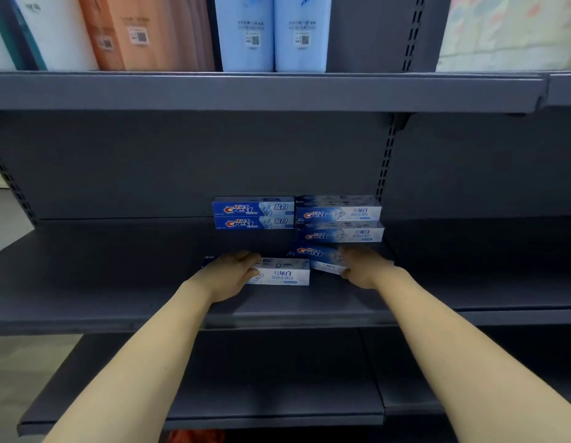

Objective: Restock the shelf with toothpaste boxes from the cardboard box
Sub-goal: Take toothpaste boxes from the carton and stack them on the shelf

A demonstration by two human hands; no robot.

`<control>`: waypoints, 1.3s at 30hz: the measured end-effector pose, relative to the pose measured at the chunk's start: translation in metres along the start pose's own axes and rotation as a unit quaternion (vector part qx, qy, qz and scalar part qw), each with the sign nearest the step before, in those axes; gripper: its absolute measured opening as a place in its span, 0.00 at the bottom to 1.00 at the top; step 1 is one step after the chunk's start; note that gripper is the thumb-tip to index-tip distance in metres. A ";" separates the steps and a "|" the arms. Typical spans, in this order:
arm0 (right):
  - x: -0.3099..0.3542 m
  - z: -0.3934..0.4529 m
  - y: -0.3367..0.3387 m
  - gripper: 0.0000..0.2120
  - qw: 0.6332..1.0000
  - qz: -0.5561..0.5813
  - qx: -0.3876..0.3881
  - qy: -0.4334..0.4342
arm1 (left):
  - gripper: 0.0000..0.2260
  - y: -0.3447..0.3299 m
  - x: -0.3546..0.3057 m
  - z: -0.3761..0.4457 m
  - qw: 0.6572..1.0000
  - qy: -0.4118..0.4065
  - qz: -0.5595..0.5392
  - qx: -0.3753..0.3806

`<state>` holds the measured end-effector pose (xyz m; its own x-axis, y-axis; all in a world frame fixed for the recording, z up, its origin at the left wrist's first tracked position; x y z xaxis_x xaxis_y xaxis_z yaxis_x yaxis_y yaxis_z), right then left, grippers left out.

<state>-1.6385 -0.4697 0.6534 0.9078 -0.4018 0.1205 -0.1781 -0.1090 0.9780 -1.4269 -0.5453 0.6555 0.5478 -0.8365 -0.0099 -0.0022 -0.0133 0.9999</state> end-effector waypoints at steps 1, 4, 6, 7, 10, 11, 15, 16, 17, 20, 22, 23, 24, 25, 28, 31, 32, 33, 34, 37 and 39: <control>0.002 0.002 -0.002 0.19 1.000 -0.001 0.009 0.004 | 0.21 0.000 0.001 0.000 1.000 0.001 0.003 -0.003; 0.007 0.008 -0.007 0.18 0.999 0.005 0.033 0.022 | 0.22 0.002 0.000 -0.002 1.000 -0.005 0.015 -0.021; 0.009 0.009 -0.007 0.18 0.999 0.006 0.041 0.030 | 0.22 0.003 0.000 -0.002 1.000 -0.006 0.010 -0.024; 0.009 0.008 -0.006 0.18 0.999 0.003 0.045 0.031 | 0.23 0.003 0.000 -0.003 1.000 -0.006 0.007 -0.022; 0.007 0.008 -0.004 0.22 0.998 0.005 0.059 0.030 | 0.24 0.007 0.000 0.000 1.000 -0.008 0.008 -0.015; 0.005 0.007 -0.002 0.25 0.997 0.014 0.066 0.025 | 0.25 0.008 0.000 0.002 1.000 -0.007 0.004 -0.012; -0.004 0.007 0.021 0.30 0.997 0.046 0.054 -0.005 | 0.24 0.021 0.000 0.016 0.999 -0.006 -0.015 -0.029; -0.007 0.007 0.028 0.30 0.997 0.054 0.047 -0.015 | 0.24 0.025 -0.001 0.021 0.999 -0.010 -0.016 -0.038; -0.009 0.006 0.033 0.30 0.997 0.056 0.042 -0.023 | 0.23 0.027 -0.002 0.025 0.999 -0.016 -0.016 -0.045; -0.015 0.006 0.043 0.28 0.999 0.033 0.028 -0.028 | 0.23 0.031 -0.011 0.036 0.998 -0.031 -0.014 -0.047; -0.015 0.003 0.044 0.27 0.999 0.027 0.031 -0.031 | 0.24 0.031 -0.018 0.041 0.998 -0.041 -0.019 -0.044; -0.015 0.003 0.043 0.28 0.999 0.022 0.035 -0.032 | 0.24 0.031 -0.022 0.043 0.998 -0.045 -0.022 -0.041; -0.015 0.004 0.040 0.28 0.998 0.018 0.040 -0.034 | 0.24 0.031 -0.026 0.045 0.998 -0.050 -0.024 -0.037; -0.015 0.004 0.038 0.28 0.998 0.015 0.044 -0.034 | 0.23 0.030 -0.030 0.047 0.998 -0.054 -0.022 -0.033; -0.010 0.008 0.035 0.20 0.999 0.008 0.037 -0.021 | 0.21 0.029 -0.036 0.053 0.998 -0.053 -0.019 -0.031; -0.004 0.007 0.034 0.14 1.000 -0.002 0.025 -0.001 | 0.20 0.031 -0.037 0.056 0.997 -0.039 -0.040 -0.044; -0.003 0.006 0.030 0.14 0.999 -0.006 0.036 0.000 | 0.19 0.032 -0.037 0.056 0.997 -0.036 -0.046 -0.047; -0.002 0.005 0.025 0.15 0.999 -0.016 0.050 0.004 | 0.19 0.033 -0.036 0.057 0.997 -0.033 -0.050 -0.049; -0.002 0.005 0.020 0.20 0.998 -0.029 0.063 0.000 | 0.19 0.034 -0.035 0.057 0.997 -0.030 -0.053 -0.049; -0.002 0.004 0.006 0.26 0.994 -0.065 0.092 -0.009 | 0.19 0.035 -0.030 0.057 0.996 -0.025 -0.063 -0.053; -0.002 0.004 0.004 0.24 0.993 -0.070 0.097 -0.005 | 0.19 0.036 -0.027 0.057 0.995 -0.021 -0.075 -0.055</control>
<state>-1.6423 -0.4731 0.6560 0.9256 -0.3782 -0.0173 -0.1205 -0.3377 0.9335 -1.4898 -0.5545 0.6908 0.4993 -0.8519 -0.1579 0.1698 -0.0825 0.9820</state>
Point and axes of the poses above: each hand's wrist, its own z-axis towards the middle knuckle, its own y-axis out of the back of the hand, x = y × z, the point moved 8 cm from there along z, towards the middle knuckle, and after that the axes turned 8 degrees about -y, right-handed, at the moved point
